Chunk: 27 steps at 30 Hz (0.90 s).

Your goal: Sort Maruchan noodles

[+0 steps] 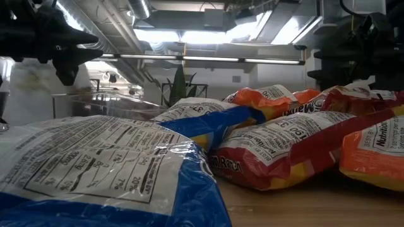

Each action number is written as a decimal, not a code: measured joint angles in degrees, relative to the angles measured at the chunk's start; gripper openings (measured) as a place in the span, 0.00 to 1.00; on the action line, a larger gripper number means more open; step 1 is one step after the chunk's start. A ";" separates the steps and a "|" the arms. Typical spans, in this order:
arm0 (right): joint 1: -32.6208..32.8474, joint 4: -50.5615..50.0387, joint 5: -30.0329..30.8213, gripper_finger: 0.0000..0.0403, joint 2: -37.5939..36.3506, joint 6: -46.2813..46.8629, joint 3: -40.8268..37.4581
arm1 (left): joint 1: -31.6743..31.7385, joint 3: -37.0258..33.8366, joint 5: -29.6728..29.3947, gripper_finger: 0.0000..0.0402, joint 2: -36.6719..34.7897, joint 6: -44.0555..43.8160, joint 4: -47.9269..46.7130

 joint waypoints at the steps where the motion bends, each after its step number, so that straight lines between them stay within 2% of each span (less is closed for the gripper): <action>1: 0.01 0.00 0.00 0.60 0.00 0.00 0.00 | 0.00 0.00 -0.02 0.34 -0.02 0.00 0.02; 13: 0.00 0.33 0.00 0.60 0.01 0.69 -0.02 | 0.00 0.00 -0.02 0.34 0.00 0.00 0.02; 17: 0.01 2.10 0.04 0.60 0.01 5.78 -0.02 | 0.00 0.00 -0.01 0.34 -0.01 0.00 0.01; 22: 0.01 2.48 4.39 0.60 0.01 11.07 -0.02 | 0.00 0.00 -0.02 0.34 0.00 -1.45 0.10; 24: 0.01 2.64 5.04 0.60 0.01 12.07 -0.02 | 0.00 0.00 -1.73 0.34 -0.02 -4.35 0.17; 27: 0.01 6.61 5.61 0.60 0.01 16.06 -0.02 | 0.00 0.00 -7.90 0.34 -0.02 -8.67 0.45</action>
